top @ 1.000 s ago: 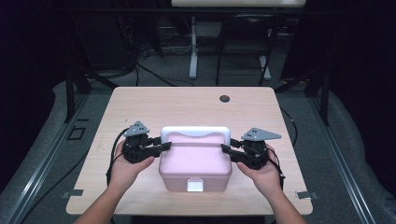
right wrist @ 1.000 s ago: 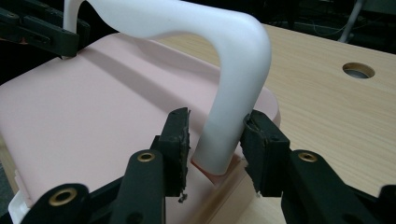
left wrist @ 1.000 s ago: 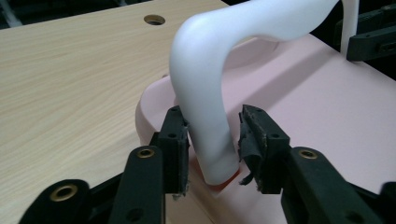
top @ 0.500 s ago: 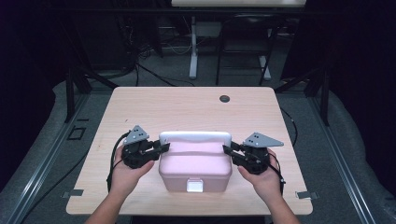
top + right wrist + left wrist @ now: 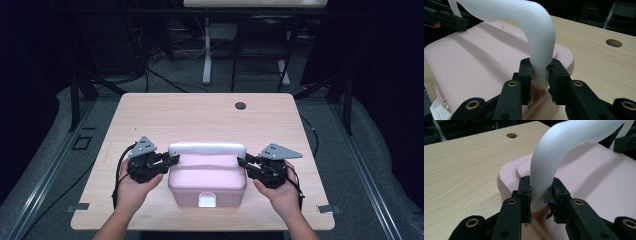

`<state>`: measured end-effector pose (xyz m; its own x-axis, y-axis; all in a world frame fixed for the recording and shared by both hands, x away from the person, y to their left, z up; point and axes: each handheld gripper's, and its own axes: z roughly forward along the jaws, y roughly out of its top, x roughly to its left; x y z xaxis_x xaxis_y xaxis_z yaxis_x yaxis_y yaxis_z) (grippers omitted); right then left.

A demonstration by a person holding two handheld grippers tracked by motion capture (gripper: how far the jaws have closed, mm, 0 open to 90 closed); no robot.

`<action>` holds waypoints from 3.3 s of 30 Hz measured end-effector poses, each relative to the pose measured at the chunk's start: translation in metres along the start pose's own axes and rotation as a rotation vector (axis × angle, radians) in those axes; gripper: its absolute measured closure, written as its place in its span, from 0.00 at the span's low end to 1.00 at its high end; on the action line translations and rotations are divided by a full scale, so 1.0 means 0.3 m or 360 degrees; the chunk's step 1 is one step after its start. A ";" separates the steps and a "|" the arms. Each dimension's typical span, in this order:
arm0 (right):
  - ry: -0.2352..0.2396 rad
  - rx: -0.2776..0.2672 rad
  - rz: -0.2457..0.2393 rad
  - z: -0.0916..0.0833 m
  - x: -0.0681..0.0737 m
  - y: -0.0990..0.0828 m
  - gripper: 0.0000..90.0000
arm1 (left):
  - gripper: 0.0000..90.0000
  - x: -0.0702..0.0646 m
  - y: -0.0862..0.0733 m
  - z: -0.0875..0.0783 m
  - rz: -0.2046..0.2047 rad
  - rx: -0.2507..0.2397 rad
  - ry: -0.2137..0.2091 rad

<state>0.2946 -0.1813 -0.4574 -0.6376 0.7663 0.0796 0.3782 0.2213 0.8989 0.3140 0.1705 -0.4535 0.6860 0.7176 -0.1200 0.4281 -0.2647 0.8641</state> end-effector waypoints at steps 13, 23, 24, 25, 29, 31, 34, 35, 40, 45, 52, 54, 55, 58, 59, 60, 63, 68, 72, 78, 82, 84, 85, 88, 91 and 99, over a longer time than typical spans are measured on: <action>0.0042 -0.0012 0.0046 -0.007 -0.011 0.027 0.82 | 0.81 0.014 0.031 -0.013 -0.0032 -0.0021 -0.0035; 0.0041 -0.0015 0.0115 -0.009 -0.014 0.082 0.82 | 0.81 0.027 0.073 -0.032 -0.0059 -0.0038 -0.0030; 0.0043 -0.0019 0.0124 -0.009 -0.013 0.083 0.82 | 0.81 0.028 0.073 -0.034 -0.0068 -0.0037 -0.0034; 0.0046 -0.0028 0.0132 -0.009 -0.013 0.082 0.82 | 0.81 0.029 0.073 -0.036 -0.0076 -0.0038 -0.0039; 0.0046 -0.0028 0.0132 -0.009 -0.007 0.075 0.82 | 0.77 0.032 0.072 -0.050 -0.0090 -0.0075 -0.0049; 0.0044 -0.0021 0.0119 -0.008 -0.008 0.073 0.82 | 0.77 0.030 0.071 -0.062 -0.0076 -0.0073 -0.0042; 0.0049 -0.0023 0.0133 -0.006 -0.009 0.070 0.82 | 0.78 0.029 0.062 -0.086 -0.0058 -0.0073 -0.0027; 0.0050 -0.0023 0.0134 -0.006 -0.010 0.070 0.82 | 0.78 0.029 0.057 -0.094 -0.0060 -0.0072 -0.0024; 0.0054 -0.0028 0.0136 -0.006 -0.012 0.070 0.82 | 0.82 0.032 0.031 -0.129 -0.0054 -0.0053 -0.0026; 0.0055 -0.0032 0.0138 -0.007 -0.011 0.072 0.82 | 0.87 0.025 -0.001 -0.146 -0.0055 -0.0023 -0.0040; 0.0054 -0.0037 0.0144 -0.006 -0.012 0.074 0.82 | 0.93 0.014 -0.038 -0.148 -0.0044 0.0029 -0.0058; 0.0054 -0.0038 0.0144 -0.006 -0.012 0.074 0.82 | 0.95 0.016 -0.048 -0.148 -0.0046 0.0045 -0.0068; 0.0053 -0.0039 0.0149 -0.006 -0.012 0.075 0.82 | 0.96 0.015 -0.053 -0.149 -0.0053 0.0048 -0.0065; 0.0053 -0.0046 0.0148 -0.006 -0.012 0.076 0.82 | 0.98 0.012 -0.066 -0.151 -0.0058 0.0051 -0.0077; 0.0052 -0.0046 0.0147 -0.006 -0.011 0.076 0.82 | 0.98 0.012 -0.069 -0.150 -0.0050 0.0055 -0.0075; 0.0052 -0.0046 0.0148 -0.006 -0.011 0.076 0.82 | 0.98 0.011 -0.072 -0.150 -0.0049 0.0060 -0.0076; 0.0051 -0.0047 0.0151 -0.007 -0.012 0.077 0.82 | 0.99 0.008 -0.078 -0.153 -0.0048 0.0062 -0.0081; 0.0051 -0.0050 0.0154 -0.007 -0.011 0.078 0.82 | 0.99 -0.005 -0.089 -0.151 -0.0051 0.0073 -0.0096; 0.0050 -0.0049 0.0155 -0.007 -0.012 0.078 0.82 | 0.99 -0.005 -0.093 -0.154 -0.0044 0.0074 -0.0099; 0.0050 -0.0050 0.0152 -0.009 -0.013 0.079 0.82 | 1.00 -0.010 -0.104 -0.157 -0.0044 0.0084 -0.0101; 0.0048 -0.0051 0.0152 -0.008 -0.012 0.079 0.82 | 1.00 -0.009 -0.112 -0.156 -0.0041 0.0098 -0.0107; 0.0050 -0.0050 0.0156 -0.009 -0.012 0.079 0.82 | 1.00 -0.010 -0.119 -0.153 -0.0052 0.0099 -0.0111; 0.0054 -0.0053 0.0158 -0.009 -0.012 0.079 0.82 | 1.00 -0.010 -0.120 -0.154 -0.0049 0.0115 -0.0114; 0.0052 -0.0056 0.0158 -0.010 -0.011 0.081 0.82 | 1.00 -0.020 -0.123 -0.148 -0.0046 0.0110 -0.0127; 0.0049 -0.0055 0.0157 -0.010 -0.011 0.081 0.82 | 1.00 -0.031 -0.119 -0.142 -0.0036 0.0111 -0.0141; 0.0053 -0.0060 0.0162 -0.010 -0.011 0.079 0.82 | 1.00 -0.050 -0.114 -0.111 -0.0014 0.0138 -0.0166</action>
<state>0.3036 -0.1803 -0.4351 -0.6192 0.7631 0.1851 0.4172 0.1201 0.9008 0.2696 0.1903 -0.4648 0.7374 0.6506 -0.1814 0.4805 -0.3166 0.8178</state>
